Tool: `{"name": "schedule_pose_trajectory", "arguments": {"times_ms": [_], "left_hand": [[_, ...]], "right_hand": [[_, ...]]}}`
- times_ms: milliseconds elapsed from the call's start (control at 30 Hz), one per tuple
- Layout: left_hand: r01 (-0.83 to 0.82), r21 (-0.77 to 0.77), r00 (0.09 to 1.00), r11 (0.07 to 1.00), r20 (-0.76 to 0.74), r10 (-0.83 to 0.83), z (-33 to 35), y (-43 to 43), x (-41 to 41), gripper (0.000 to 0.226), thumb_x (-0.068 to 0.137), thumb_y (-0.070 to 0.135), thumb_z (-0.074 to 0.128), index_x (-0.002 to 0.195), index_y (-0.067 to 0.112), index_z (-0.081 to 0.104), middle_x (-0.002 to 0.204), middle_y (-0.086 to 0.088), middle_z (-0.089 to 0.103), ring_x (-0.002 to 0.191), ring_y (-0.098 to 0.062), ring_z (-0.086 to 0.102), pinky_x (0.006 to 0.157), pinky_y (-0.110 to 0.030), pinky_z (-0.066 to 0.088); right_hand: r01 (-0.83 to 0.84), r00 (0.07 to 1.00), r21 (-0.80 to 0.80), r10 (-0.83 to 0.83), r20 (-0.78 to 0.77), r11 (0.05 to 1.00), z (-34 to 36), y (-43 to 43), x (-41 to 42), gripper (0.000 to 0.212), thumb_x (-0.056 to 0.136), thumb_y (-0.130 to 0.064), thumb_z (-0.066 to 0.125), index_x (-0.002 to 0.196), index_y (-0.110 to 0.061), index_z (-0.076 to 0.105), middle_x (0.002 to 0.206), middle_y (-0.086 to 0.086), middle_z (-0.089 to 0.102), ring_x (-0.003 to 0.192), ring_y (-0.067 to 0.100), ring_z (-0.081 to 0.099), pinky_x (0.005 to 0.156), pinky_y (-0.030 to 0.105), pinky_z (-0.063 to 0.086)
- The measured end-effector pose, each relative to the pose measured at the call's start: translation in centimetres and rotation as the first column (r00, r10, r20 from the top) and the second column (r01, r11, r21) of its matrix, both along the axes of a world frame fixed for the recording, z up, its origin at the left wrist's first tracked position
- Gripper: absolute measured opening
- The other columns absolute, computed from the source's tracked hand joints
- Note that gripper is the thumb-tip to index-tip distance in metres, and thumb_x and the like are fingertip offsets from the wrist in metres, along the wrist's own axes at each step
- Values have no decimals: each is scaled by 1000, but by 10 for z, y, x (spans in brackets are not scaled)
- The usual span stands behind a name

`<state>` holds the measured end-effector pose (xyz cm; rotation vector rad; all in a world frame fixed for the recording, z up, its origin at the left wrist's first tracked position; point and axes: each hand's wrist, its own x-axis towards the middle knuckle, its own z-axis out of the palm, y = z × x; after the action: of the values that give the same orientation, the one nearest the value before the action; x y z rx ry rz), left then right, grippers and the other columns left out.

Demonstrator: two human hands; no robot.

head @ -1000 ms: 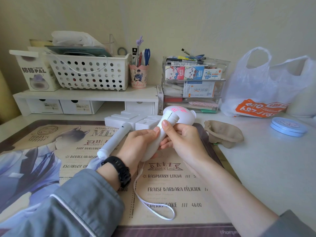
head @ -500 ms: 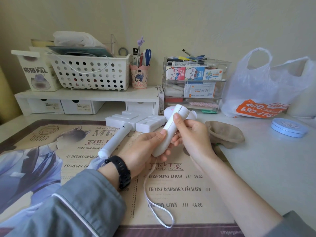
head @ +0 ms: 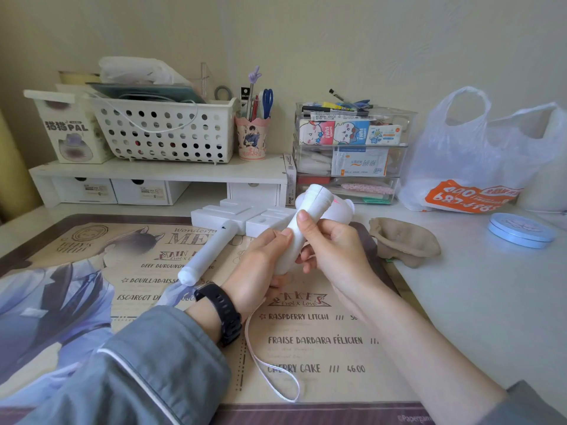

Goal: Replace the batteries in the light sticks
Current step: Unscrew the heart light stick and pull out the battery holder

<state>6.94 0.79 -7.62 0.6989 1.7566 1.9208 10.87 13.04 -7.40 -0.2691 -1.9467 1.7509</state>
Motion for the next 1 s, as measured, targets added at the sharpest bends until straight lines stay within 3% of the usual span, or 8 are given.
{"name": "schedule_pose_trajectory", "arguments": {"times_ms": [100,233,333,700,867,1000], "left_hand": [[15,21,1000,1000,-4,-15,2,0,2,22,100,33,37,94,13,43,57,6,56,41,-8,25,40,-16,14],[8,52,999,999,49,-10,1,2,2,20,100,31,37,96,12,43,58,6,60,42,-9,26,37,-13,20],[6,65,997,998,75,-10,0,2,2,20,99,31,39,98,11,44,62,5,61,42,-10,29,36,-14,23],[24,104,995,994,93,-33,1,2,1,21,99,28,38,93,9,45,62,3,63,42,-9,31,36,-14,22],[-129,6,986,992,-102,129,-5,6,2,35,100,32,40,98,-1,49,54,2,55,43,-13,43,39,-22,34],[-187,19,972,982,-141,188,-9,10,1,33,99,32,41,93,2,53,73,-3,59,61,-16,52,53,-29,44]], "right_hand": [[34,999,68,-34,-10,997,1,-6,3,51,91,-48,54,80,1,61,47,-4,51,43,13,48,54,26,41],[68,997,102,-64,-46,992,3,-10,9,41,96,-41,50,78,-5,58,46,-11,47,39,1,44,43,11,34],[55,997,80,-51,-51,995,5,-12,9,36,97,-38,49,77,-8,56,42,-16,45,38,-1,43,43,8,32],[-42,997,-75,36,-74,996,5,-13,6,35,96,-34,53,76,-5,55,46,-9,42,43,6,39,44,13,35],[79,996,10,-78,-33,997,3,-13,6,43,92,-42,56,68,-6,62,45,-11,51,44,1,46,49,13,38],[162,985,7,-161,-54,987,1,-16,3,46,90,-41,61,72,1,68,51,-3,58,43,3,49,46,14,39]]}}
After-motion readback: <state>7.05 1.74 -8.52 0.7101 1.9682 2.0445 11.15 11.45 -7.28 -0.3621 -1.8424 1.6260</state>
